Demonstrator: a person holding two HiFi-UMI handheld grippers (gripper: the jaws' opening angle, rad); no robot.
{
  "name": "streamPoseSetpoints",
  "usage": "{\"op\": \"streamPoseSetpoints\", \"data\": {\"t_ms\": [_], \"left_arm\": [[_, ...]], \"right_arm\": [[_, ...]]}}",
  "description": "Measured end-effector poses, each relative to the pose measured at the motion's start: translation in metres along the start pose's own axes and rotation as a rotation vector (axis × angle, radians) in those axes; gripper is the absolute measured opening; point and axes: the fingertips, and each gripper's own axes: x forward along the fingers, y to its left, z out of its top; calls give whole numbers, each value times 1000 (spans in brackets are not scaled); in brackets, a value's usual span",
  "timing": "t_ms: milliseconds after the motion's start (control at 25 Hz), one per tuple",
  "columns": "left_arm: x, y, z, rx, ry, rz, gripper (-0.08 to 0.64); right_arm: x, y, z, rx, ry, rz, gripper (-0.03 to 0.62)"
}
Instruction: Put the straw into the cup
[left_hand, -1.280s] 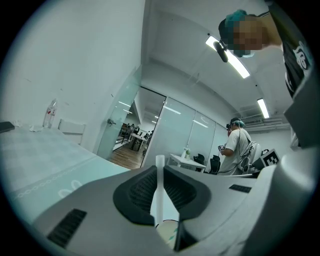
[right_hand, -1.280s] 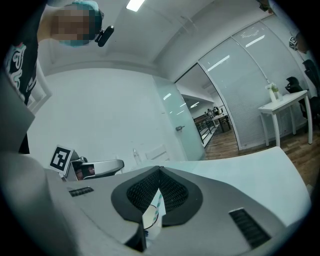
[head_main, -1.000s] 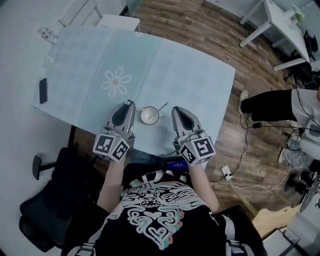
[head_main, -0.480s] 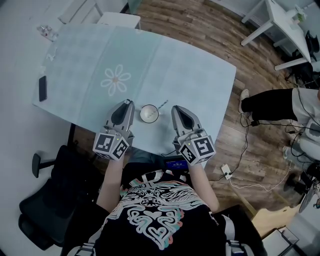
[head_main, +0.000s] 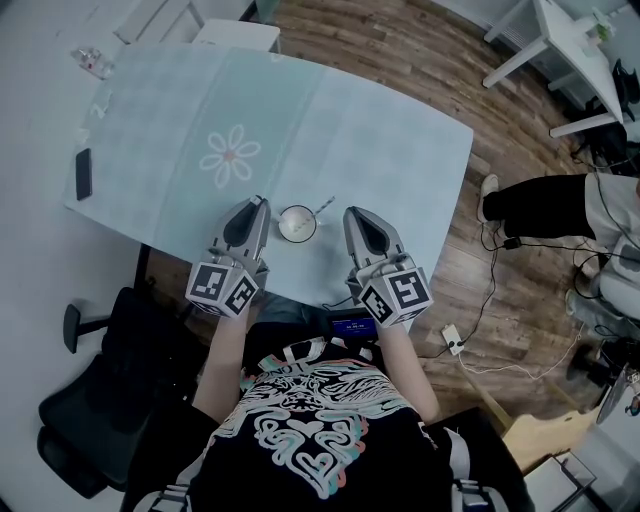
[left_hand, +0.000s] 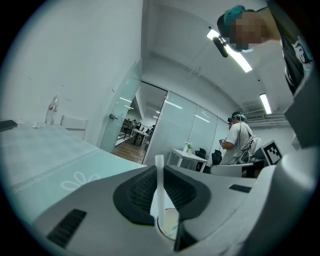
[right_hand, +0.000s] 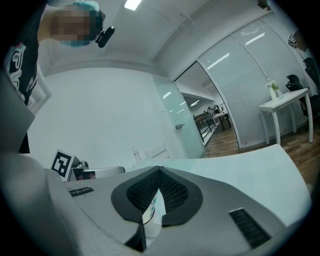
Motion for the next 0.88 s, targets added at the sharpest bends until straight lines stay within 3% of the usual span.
{"op": "streamPoseSetpoints", "data": {"t_ms": [880], "left_arm": [[2, 3, -19, -42, -12, -11, 54]], "right_arm": [[0, -6, -10, -14, 46, 0, 15]]}}
